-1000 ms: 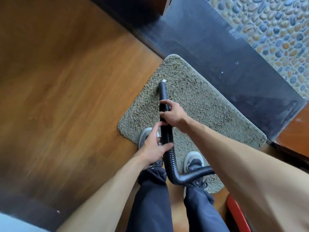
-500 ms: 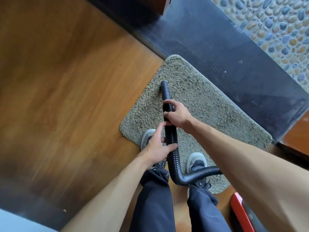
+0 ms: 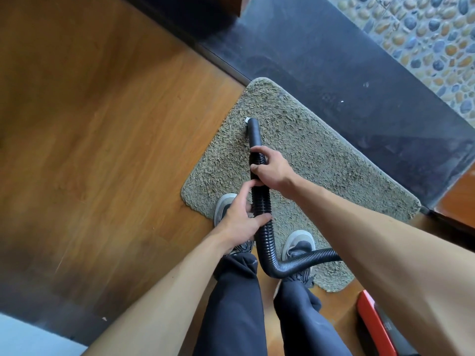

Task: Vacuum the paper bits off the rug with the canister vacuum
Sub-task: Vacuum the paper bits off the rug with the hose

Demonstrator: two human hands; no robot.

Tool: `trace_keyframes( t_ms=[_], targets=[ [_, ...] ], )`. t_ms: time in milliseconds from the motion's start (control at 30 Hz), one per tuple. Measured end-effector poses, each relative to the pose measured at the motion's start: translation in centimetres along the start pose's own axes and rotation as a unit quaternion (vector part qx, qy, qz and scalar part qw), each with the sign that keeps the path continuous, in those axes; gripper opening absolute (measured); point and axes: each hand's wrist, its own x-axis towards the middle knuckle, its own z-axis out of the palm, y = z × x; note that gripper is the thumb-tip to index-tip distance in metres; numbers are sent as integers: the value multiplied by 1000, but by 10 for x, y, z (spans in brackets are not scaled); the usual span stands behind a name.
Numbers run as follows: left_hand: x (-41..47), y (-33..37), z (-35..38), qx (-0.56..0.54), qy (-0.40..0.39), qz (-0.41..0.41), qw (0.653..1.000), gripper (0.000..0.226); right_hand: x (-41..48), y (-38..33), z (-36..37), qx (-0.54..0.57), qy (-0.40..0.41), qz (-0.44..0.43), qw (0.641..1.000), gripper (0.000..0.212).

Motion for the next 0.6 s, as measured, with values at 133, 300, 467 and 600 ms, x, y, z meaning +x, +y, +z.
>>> trace_keyframes(
  t_ms=[133, 300, 467, 600],
  targets=[
    [-2, -3, 0, -3, 18, -4, 1000, 64, 2, -2, 7, -19, -15, -15, 1000, 50],
    [2, -5, -3, 8, 32, -5, 999, 65, 4, -1, 10, -9, -4, -34, 999, 52],
    [7, -2, 9, 20, 17, 2, 1000, 62, 1, 13, -2, 20, 19, -25, 999, 49],
    [6, -5, 28, 4, -2, 0, 1000, 60, -4, 30, -12, 37, 17, -6, 999, 49]
  ],
)
